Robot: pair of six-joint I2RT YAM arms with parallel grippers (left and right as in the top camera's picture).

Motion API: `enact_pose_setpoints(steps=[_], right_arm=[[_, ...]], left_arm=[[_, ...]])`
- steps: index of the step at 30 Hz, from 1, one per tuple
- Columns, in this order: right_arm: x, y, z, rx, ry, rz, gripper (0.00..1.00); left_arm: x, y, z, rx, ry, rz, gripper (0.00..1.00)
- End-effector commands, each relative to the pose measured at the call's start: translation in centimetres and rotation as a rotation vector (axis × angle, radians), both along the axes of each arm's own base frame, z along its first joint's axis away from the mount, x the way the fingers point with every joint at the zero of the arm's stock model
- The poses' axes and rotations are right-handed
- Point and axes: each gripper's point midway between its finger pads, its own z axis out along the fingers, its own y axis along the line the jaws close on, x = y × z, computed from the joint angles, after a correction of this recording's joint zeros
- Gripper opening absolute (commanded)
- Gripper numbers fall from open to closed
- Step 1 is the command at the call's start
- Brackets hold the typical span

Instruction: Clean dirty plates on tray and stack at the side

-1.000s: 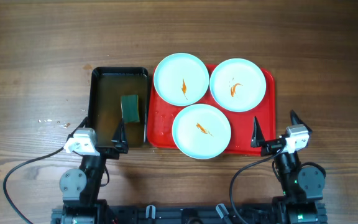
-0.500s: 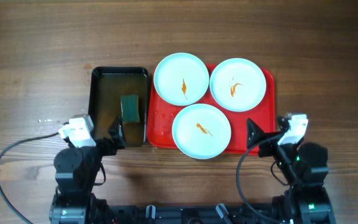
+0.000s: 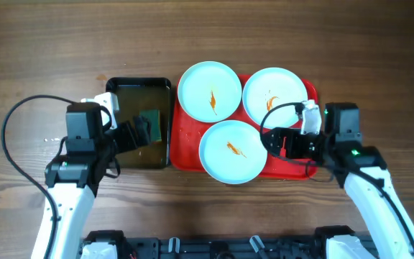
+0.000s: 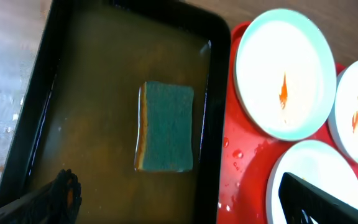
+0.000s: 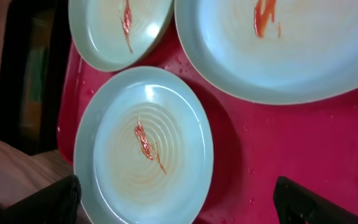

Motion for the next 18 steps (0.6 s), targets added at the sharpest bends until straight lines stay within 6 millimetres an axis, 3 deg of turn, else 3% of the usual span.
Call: enact_pose_setpoints(steps=[1,5,7,8,10,14,18], right_arm=[[0.1,0.8,-0.7,0.031,0.065,0.017,1.0],[0.4,-0.1,-2.8,-0.012,0.146,-0.067,0.95],[0.2,-0.1,-3.6,-0.013,0.181,-0.071,0.84],[0.1,0.0,-4.1,-0.006,0.213,-0.091,0.81],[0.1,0.1,-4.4,-0.007,0.224,-0.088,0.8],[0.0,0.0,-4.4,-0.008,0.225,-0.088,0.79],[0.0,0.0,-4.5,-0.008,0.226,-0.089,0.79]], left_arm=[[2.5,-0.5,1.5,-0.038,-0.085,-0.01,1.0],[3.8,-1.4,-0.7,-0.052,-0.037,-0.019,0.92],[4.1,-2.4,-2.8,-0.019,0.013,-0.055,0.86],[4.5,-2.4,-5.2,0.069,0.057,-0.042,0.81],[4.9,-2.4,-6.6,0.128,0.074,-0.035,0.77],[5.6,-3.4,-9.1,0.168,0.097,-0.058,0.64],[5.5,-2.9,-9.8,0.201,0.116,-0.04,0.62]])
